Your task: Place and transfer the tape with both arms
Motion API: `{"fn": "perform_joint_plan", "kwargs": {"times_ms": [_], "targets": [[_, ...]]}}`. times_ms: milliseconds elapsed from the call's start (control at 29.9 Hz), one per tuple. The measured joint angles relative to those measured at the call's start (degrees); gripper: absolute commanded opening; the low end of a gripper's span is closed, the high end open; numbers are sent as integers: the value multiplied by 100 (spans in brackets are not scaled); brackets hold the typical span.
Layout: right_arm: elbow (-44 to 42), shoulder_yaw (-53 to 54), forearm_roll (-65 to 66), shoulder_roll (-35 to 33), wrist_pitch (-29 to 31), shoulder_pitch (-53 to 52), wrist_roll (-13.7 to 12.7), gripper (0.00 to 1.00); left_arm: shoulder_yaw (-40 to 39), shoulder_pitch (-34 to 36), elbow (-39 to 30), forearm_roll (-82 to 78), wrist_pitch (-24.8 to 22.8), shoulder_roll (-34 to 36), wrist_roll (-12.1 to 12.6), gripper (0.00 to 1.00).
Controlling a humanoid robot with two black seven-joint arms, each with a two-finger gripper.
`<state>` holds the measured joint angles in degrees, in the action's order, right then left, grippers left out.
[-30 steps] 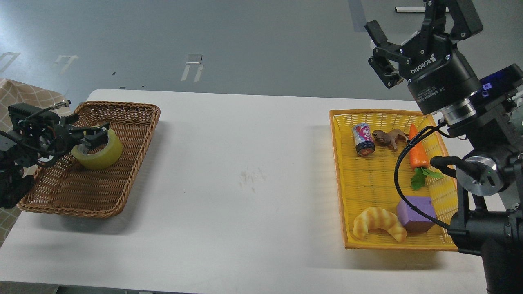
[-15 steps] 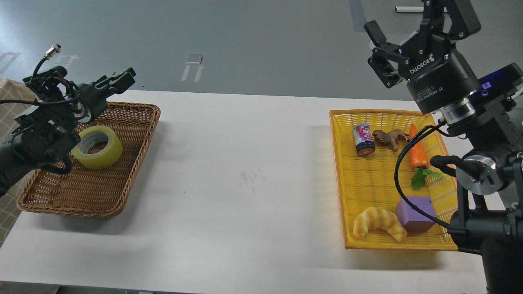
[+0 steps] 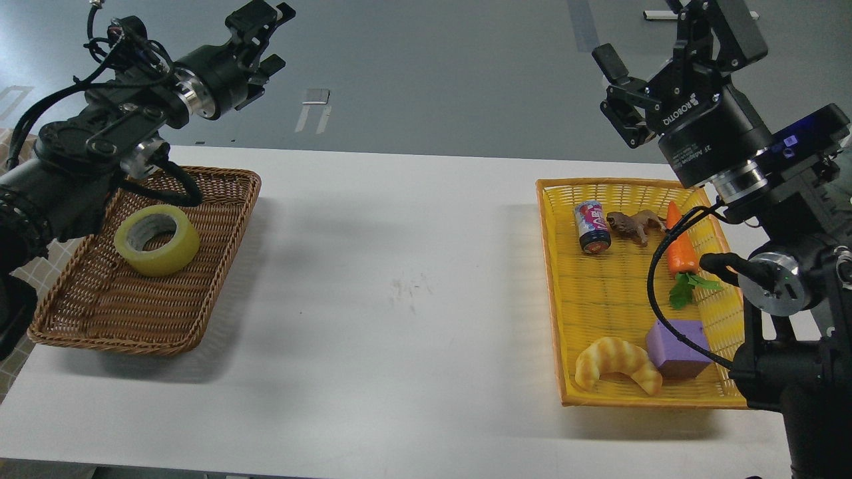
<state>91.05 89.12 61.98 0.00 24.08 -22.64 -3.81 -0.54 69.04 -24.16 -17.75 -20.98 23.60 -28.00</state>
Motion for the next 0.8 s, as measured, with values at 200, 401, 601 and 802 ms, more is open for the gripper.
{"fn": "perform_joint_plan", "kwargs": {"times_ms": [200,401,601,802], "targets": [[-141,0,75,0,-16,-146,-6,100,-661,93,-581,57,-570,75,0,98],[-190,-54,77,0,-18,-258,-6,100,-785,594,-683,-37,-702,165,-2,98],[-296,-79,77,0,-27,-399,-6,100,-1751,526,-1459,-75,-211,73,-2,98],[-362,-80,77,0,-29,-482,-6,100,-2650,-317,-3220,-306,213,369,-2,98]]}}
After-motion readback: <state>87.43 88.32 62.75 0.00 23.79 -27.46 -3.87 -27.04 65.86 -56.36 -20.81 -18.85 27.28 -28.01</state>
